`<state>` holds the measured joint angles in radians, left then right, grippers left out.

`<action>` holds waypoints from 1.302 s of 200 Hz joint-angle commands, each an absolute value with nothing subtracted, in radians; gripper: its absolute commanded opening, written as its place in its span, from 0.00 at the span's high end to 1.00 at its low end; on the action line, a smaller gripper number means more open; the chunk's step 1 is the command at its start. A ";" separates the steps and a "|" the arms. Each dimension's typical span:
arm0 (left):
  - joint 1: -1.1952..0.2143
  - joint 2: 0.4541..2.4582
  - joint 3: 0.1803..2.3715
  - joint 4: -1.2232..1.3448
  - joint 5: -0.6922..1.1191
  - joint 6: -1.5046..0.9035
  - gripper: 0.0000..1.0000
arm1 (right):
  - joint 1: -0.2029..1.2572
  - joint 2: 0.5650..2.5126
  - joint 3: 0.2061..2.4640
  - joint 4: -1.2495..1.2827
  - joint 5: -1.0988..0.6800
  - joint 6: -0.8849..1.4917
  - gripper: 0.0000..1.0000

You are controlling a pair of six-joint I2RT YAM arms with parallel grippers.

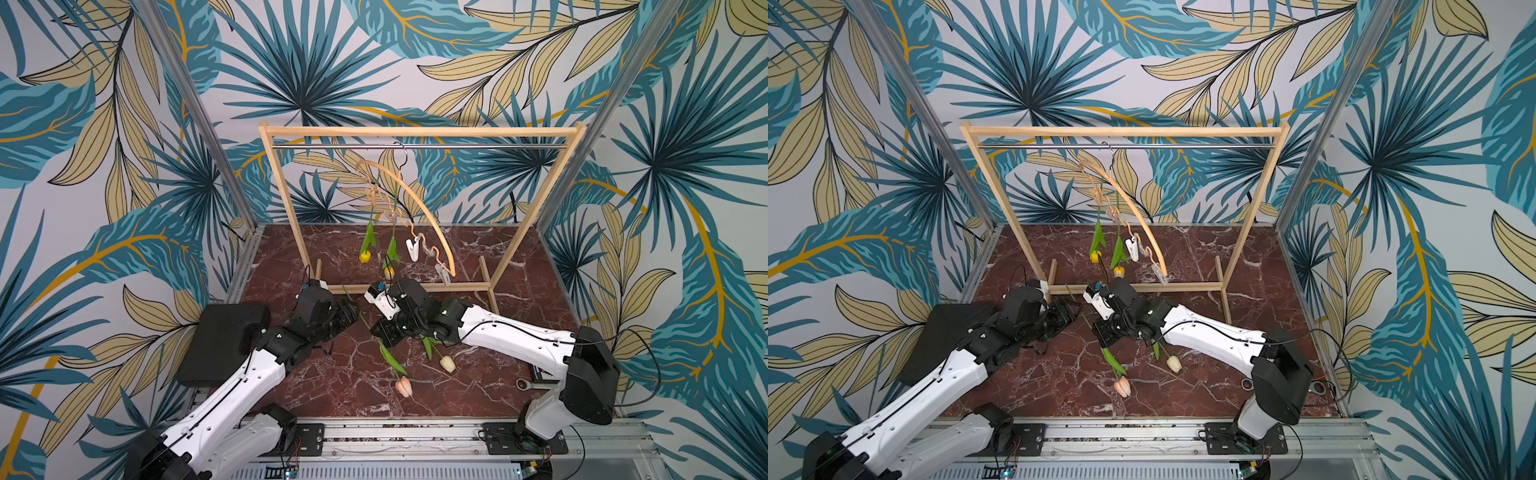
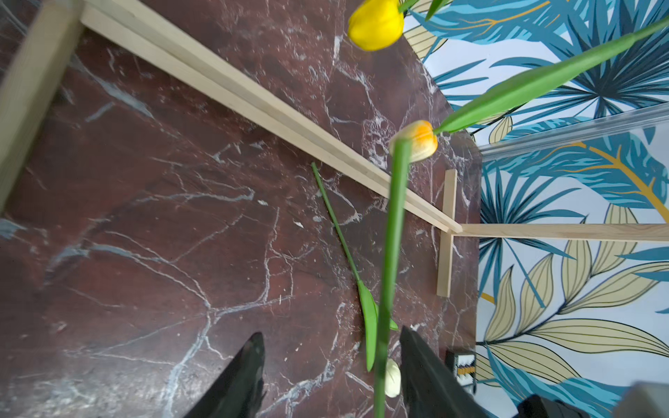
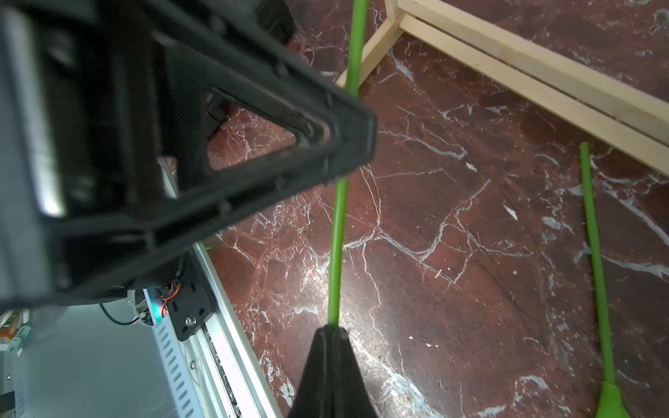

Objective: Dry the flowers on a clothes hanger
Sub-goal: Pick up the flower at the center of the board.

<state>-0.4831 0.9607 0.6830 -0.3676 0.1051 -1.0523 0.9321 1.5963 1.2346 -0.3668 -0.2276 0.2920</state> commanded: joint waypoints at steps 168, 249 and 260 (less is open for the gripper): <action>-0.517 1.014 0.671 -0.142 0.184 -1.120 1.00 | 0.942 1.510 1.218 -0.325 -0.196 0.370 1.00; -0.446 0.957 0.676 -0.103 0.330 -0.940 1.00 | 0.916 1.384 1.119 -0.257 -0.223 0.484 0.60; -0.428 0.957 0.676 -0.090 0.392 -0.920 1.00 | 0.907 1.367 1.098 -0.227 -0.265 0.513 0.59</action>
